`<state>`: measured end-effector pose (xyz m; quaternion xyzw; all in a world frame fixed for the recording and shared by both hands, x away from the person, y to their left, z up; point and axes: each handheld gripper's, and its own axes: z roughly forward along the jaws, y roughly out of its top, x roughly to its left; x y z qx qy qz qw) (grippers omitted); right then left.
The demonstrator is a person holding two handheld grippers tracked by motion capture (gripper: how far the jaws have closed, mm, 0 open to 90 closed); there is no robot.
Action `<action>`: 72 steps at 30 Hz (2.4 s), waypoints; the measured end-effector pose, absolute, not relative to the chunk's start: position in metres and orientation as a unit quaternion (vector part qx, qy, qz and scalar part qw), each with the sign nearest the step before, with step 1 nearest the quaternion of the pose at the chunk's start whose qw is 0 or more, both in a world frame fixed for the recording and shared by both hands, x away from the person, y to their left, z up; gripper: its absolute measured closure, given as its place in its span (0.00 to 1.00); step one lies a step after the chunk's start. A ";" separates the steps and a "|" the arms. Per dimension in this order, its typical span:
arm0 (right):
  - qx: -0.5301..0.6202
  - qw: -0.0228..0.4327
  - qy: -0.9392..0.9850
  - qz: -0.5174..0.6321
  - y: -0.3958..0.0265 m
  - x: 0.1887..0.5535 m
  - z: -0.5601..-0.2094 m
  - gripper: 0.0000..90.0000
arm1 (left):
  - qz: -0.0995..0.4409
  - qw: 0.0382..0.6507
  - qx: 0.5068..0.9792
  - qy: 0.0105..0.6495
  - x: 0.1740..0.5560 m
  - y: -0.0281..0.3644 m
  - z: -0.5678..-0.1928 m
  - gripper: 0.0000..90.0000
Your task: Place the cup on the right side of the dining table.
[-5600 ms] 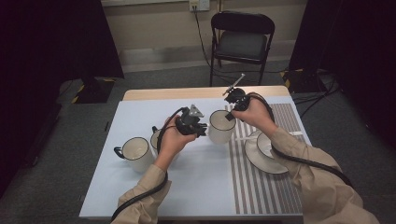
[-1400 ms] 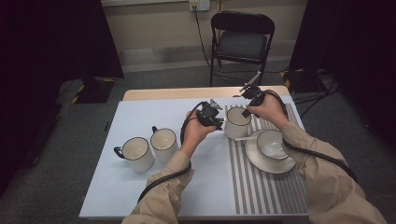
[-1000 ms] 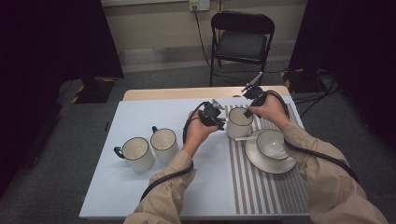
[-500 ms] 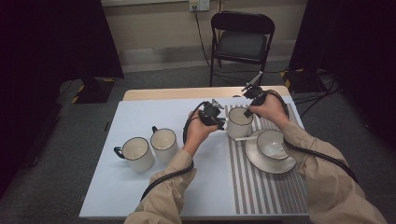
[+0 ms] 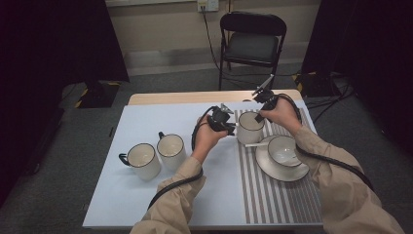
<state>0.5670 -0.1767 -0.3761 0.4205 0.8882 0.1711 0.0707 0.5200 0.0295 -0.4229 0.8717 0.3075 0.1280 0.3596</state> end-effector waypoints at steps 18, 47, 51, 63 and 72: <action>0.426 0.082 0.882 0.185 -0.175 0.564 -0.377 0.90 | 0.097 0.364 0.866 0.330 0.522 0.040 -0.423 0.72; 0.419 0.108 0.874 0.224 -0.173 0.551 -0.360 0.31 | 0.087 0.355 0.869 0.332 0.510 0.047 -0.417 0.26; 0.418 0.109 0.874 0.223 -0.171 0.549 -0.357 0.30 | 0.086 0.357 0.868 0.334 0.508 0.049 -0.416 0.25; 0.420 0.115 0.872 0.222 -0.168 0.543 -0.355 0.24 | 0.079 0.363 0.865 0.337 0.503 0.053 -0.413 0.21; 0.414 0.106 0.876 0.222 -0.164 0.540 -0.353 0.18 | 0.074 0.368 0.863 0.339 0.499 0.058 -0.411 0.20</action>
